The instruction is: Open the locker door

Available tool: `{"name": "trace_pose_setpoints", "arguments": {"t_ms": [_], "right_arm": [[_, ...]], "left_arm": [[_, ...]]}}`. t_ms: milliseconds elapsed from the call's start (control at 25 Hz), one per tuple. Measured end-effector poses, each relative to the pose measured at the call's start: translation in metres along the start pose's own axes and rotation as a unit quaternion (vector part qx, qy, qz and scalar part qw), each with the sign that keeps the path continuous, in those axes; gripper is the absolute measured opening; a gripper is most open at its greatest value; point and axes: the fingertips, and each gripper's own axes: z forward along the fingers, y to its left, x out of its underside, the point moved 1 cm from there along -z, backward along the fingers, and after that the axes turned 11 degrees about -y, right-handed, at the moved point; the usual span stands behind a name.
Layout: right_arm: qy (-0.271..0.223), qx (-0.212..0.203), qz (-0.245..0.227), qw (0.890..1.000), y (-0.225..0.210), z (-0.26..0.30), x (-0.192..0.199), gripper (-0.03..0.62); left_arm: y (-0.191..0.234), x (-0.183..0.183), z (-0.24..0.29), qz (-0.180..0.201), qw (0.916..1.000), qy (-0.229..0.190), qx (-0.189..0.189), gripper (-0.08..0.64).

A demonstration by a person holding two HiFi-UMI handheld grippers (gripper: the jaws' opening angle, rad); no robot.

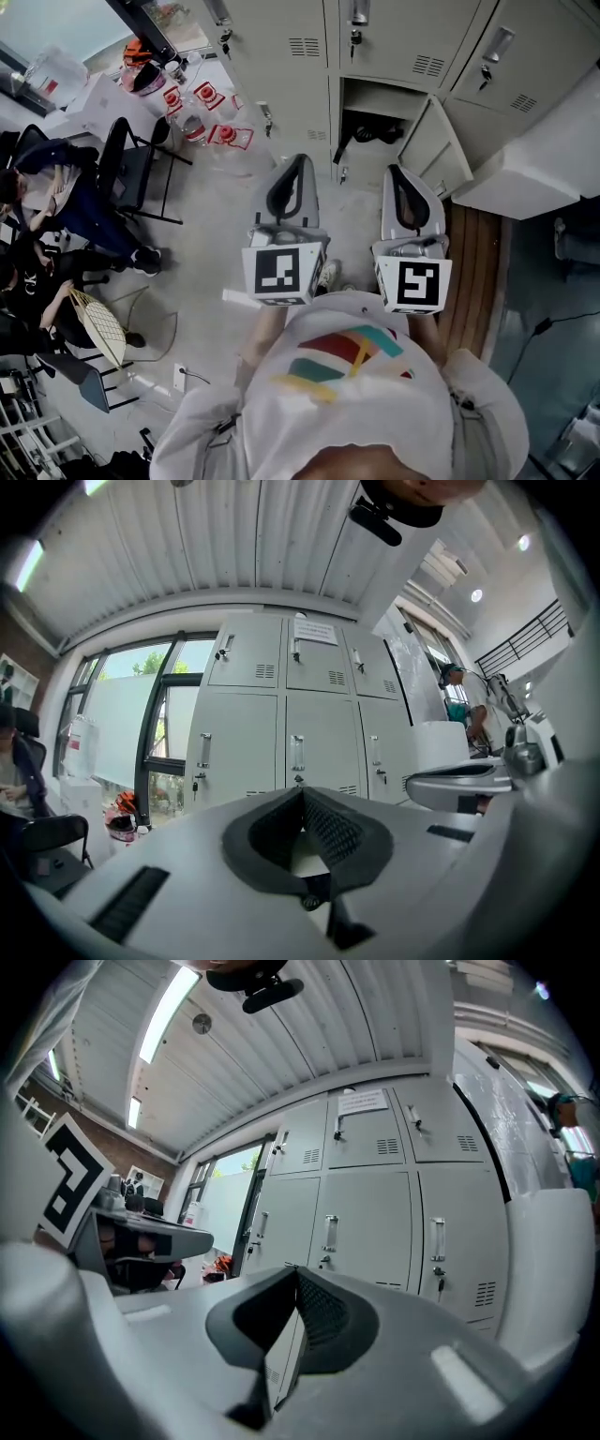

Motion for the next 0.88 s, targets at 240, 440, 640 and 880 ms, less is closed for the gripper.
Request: {"name": "trace_pose_setpoints", "arguments": {"t_ms": [240, 440, 640, 880], "right_arm": [[-0.010, 0.000, 0.005, 1.000, 0.005, 0.000, -0.003, 0.003], [-0.003, 0.001, 0.013, 1.000, 0.006, -0.006, -0.004, 0.003], [0.010, -0.001, 0.014, 1.000, 0.007, -0.014, 0.006, 0.003], [0.010, -0.004, 0.015, 1.000, 0.010, -0.013, 0.013, 0.003]], "left_arm": [[-0.001, -0.004, -0.006, -0.004, 1.0000, -0.003, 0.002, 0.015], [-0.003, -0.005, -0.007, -0.012, 0.9999, 0.006, -0.001, 0.015], [-0.010, -0.004, -0.011, -0.014, 0.9998, 0.009, 0.008, 0.015], [-0.006, 0.001, -0.014, -0.013, 0.9999, 0.009, 0.003, 0.015]]}}
